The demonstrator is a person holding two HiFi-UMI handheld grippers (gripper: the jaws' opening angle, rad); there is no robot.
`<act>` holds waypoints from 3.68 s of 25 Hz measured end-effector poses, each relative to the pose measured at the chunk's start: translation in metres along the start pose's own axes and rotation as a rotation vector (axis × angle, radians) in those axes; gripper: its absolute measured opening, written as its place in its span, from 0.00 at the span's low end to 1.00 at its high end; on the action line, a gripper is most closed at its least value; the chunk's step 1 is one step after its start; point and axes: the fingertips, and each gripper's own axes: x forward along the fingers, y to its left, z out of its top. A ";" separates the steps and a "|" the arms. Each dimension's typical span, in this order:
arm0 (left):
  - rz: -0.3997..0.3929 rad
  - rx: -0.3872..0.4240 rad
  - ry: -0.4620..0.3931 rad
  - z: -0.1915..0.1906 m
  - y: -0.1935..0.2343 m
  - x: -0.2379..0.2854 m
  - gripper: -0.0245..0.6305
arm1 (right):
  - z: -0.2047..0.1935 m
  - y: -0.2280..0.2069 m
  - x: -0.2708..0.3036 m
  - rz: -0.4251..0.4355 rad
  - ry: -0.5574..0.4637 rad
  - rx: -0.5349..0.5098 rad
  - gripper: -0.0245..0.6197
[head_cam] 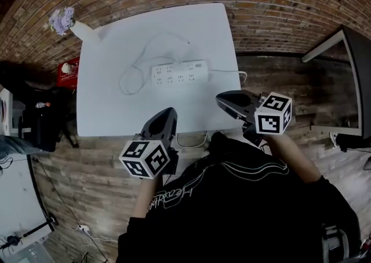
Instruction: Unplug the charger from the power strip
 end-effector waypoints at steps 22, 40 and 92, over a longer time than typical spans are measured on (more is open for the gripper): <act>0.165 -0.011 0.042 0.015 0.044 0.078 0.05 | 0.012 -0.129 0.077 0.004 0.200 -0.384 0.04; 0.126 -0.031 0.076 0.004 0.069 0.106 0.05 | -0.024 -0.152 0.118 0.038 0.304 -0.636 0.27; 0.383 0.147 0.031 0.023 0.107 0.197 0.24 | -0.027 -0.150 0.114 0.026 0.242 -0.679 0.23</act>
